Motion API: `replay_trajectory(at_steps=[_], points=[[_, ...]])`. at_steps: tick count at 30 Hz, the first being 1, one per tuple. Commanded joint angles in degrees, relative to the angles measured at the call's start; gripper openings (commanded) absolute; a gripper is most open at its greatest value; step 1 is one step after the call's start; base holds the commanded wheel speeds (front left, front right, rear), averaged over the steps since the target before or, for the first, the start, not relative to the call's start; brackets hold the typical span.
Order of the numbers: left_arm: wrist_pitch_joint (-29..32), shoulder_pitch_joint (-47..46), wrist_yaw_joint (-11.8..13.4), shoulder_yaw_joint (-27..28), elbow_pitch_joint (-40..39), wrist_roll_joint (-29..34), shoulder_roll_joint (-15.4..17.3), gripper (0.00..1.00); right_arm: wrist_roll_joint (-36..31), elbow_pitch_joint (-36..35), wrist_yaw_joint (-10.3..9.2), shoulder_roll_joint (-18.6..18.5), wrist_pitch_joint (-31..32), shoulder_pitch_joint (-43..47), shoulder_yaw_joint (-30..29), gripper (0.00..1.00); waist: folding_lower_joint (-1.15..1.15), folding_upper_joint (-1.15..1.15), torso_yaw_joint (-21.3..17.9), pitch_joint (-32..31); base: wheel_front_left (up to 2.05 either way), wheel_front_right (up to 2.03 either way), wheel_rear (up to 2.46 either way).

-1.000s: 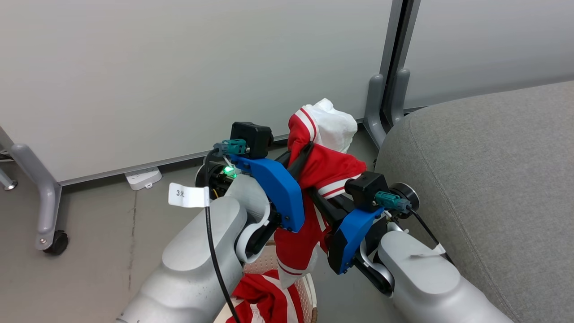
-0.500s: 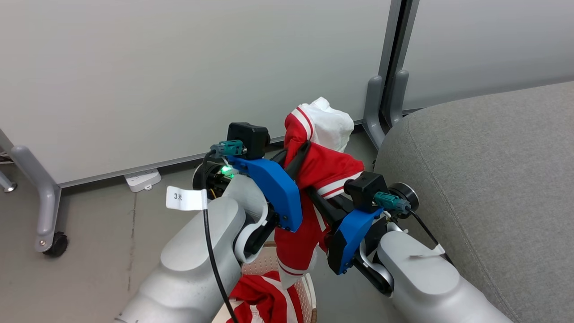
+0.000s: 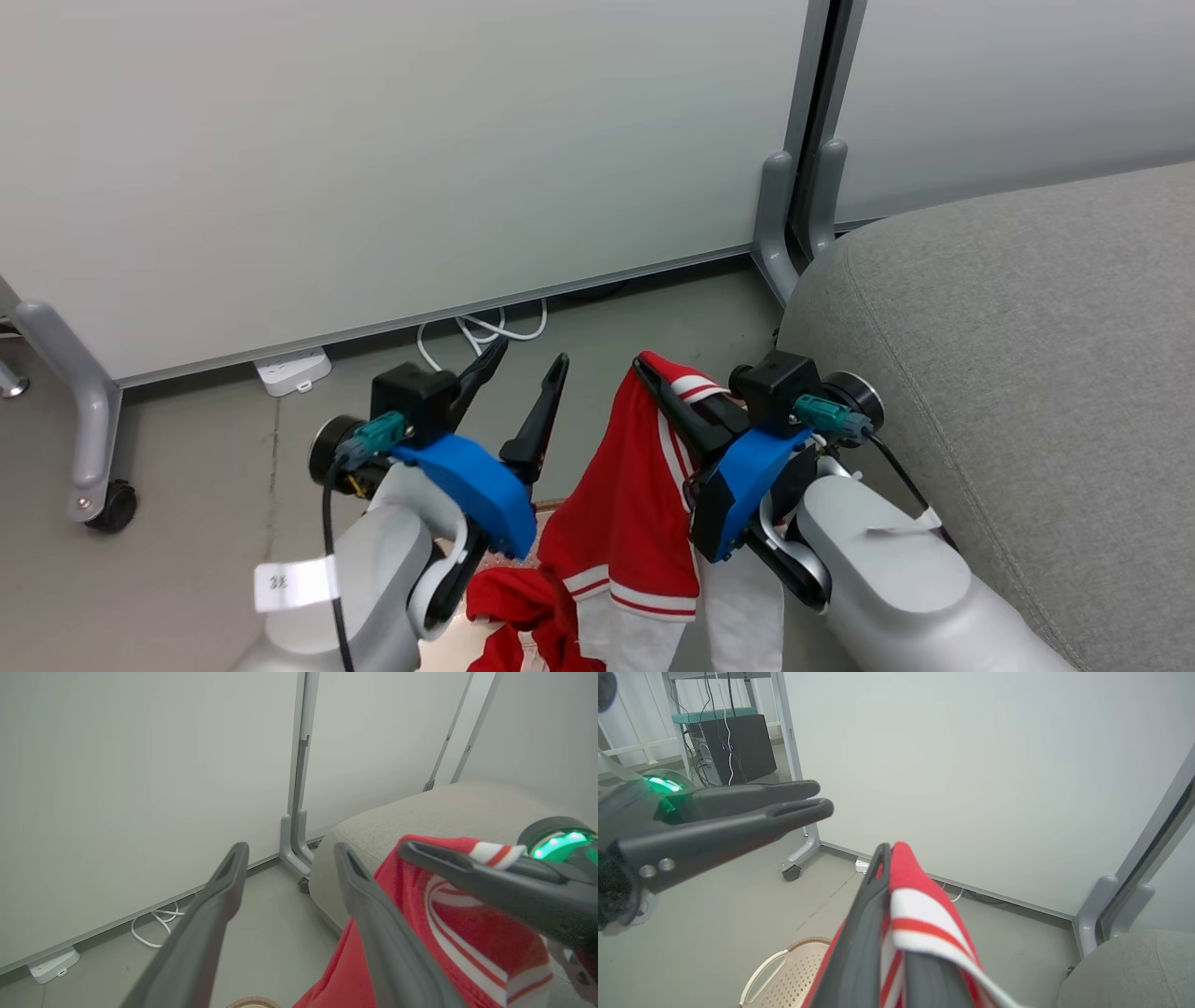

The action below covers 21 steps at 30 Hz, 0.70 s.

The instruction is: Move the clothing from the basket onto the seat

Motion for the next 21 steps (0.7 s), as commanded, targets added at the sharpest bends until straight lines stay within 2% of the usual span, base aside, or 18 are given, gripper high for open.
replay_trajectory(at_steps=[1, 6, 9, 10, 14, 21], points=[[-1.56, 2.32, -0.17, 0.58, -0.53, 0.57, 1.21, 1.00, -0.34, -0.82, 0.01, -0.51, -0.31, 0.73, -0.88, 0.00, 0.00, 0.00, 0.30, 0.09, 0.00, 0.00, 0.00], [-3.23, 7.43, 0.31, 2.95, -3.11, 2.43, 3.48, 1.00, -1.33, -1.86, 0.01, -1.21, -0.31, 1.68, -2.65, 0.00, 0.00, 0.00, 1.09, 0.24, 0.00, 0.00, 0.00], [-3.29, 9.43, 0.68, 5.68, -6.08, 3.63, 3.88, 1.00, -1.81, -2.33, 0.01, -1.26, -0.31, 1.89, -3.30, 0.00, 0.00, 0.00, 1.36, 0.29, 0.00, 0.00, 0.00], [-3.27, 12.52, 0.80, 8.56, -9.16, 5.26, 4.11, 1.00, -2.33, -2.61, 0.01, -1.29, -0.31, 2.25, -3.86, 0.00, 0.00, 0.00, 1.61, 0.35, 0.00, 0.00, 0.00], [-3.30, 17.72, 0.30, 13.72, -14.59, 9.28, 3.64, 1.00, -3.05, -3.07, 0.01, -1.17, -0.32, 2.63, -4.84, 0.00, 0.00, 0.00, 1.97, 0.40, 0.00, 0.00, 0.00], [-3.30, 22.86, -0.80, 18.22, -18.22, 14.10, 1.97, 1.00, -3.59, -3.53, 0.01, -0.84, -0.32, 3.20, -5.33, 0.00, 0.00, 0.00, 2.15, 0.42, 0.00, 0.00, 0.00]])
